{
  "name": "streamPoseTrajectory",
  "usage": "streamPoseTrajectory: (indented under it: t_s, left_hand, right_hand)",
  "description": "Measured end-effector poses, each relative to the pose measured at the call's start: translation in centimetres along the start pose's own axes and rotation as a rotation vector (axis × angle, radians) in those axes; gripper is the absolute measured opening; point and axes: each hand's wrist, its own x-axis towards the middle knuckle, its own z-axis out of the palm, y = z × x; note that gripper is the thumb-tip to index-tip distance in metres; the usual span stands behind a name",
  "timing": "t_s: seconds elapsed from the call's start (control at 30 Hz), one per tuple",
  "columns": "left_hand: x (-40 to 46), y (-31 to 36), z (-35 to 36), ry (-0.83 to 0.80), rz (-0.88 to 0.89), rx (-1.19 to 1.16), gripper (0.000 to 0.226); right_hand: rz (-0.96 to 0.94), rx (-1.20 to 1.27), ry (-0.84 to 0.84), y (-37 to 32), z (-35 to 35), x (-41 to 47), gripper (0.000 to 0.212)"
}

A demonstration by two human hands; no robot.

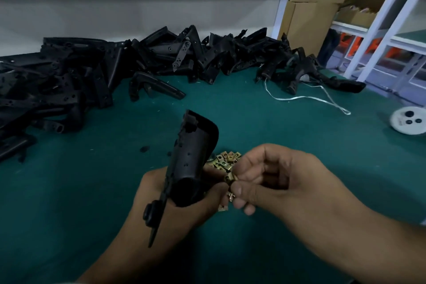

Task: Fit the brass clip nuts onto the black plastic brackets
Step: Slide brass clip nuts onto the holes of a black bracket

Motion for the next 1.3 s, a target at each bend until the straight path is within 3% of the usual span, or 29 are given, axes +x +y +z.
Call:
streamPoseTrajectory:
  t_s: [0.1, 0.2, 0.3, 0.43, 0.63, 0.77, 0.8, 0.9, 1.03, 1.17, 1.3]
  left_hand:
    - [0.0, 0.0, 0.2, 0.013, 0.002, -0.019, 0.021]
    - [0.1, 0.2, -0.1, -0.038, -0.015, -0.041, 0.026]
    - [0.4, 0.1, -0.4, -0.056, -0.004, -0.057, 0.019]
    - [0.8, -0.4, -0.8, -0.08, 0.039, -0.059, 0.027]
    - [1.1, -0.5, -1.0, -0.126, -0.021, -0.102, 0.028]
    - [0.9, -0.3, -0.8, -0.155, -0.012, 0.037, 0.024]
    - [0.8, -0.6, -0.6, -0.15, -0.029, 0.028, 0.026]
    - [0.6, -1.7, 0.0, -0.071, 0.007, 0.135, 0.038]
    - [0.4, -2.8, 0.3, -0.009, 0.185, 0.275, 0.03]
    - [0.9, -3.0, -0.6, -0.02, 0.22, 0.306, 0.025]
    - [1.6, -1.7, -1.6, 0.058, 0.22, 0.287, 0.018]
  right_hand:
    - [-0.014, 0.023, 0.004, -0.1, 0.0, 0.1, 0.013]
    - [-0.055, 0.013, 0.017, -0.2, -0.2, 0.3, 0.013]
    - [-0.105, -0.041, -0.025, -0.3, -0.2, 0.3, 0.023]
    - [-0.127, -0.043, -0.062, 0.0, 0.0, 0.7, 0.03]
    - [-0.132, -0.031, -0.101, 0.2, -0.2, 1.6, 0.013]
    - [-0.087, -0.047, -0.102, 0.5, -0.7, 1.8, 0.007]
    - [-0.071, -0.058, -0.1, 0.7, -0.8, 1.8, 0.002]
    - [-0.016, -0.079, -0.106, 1.7, -1.4, 1.4, 0.017]
    - [0.014, -0.039, -0.103, 1.7, -1.6, 1.4, 0.001]
    - [-0.05, -0.008, 0.03, 1.0, -3.1, 2.5, 0.024]
    - [-0.022, -0.073, 0.055, 1.9, -3.9, 2.2, 0.014]
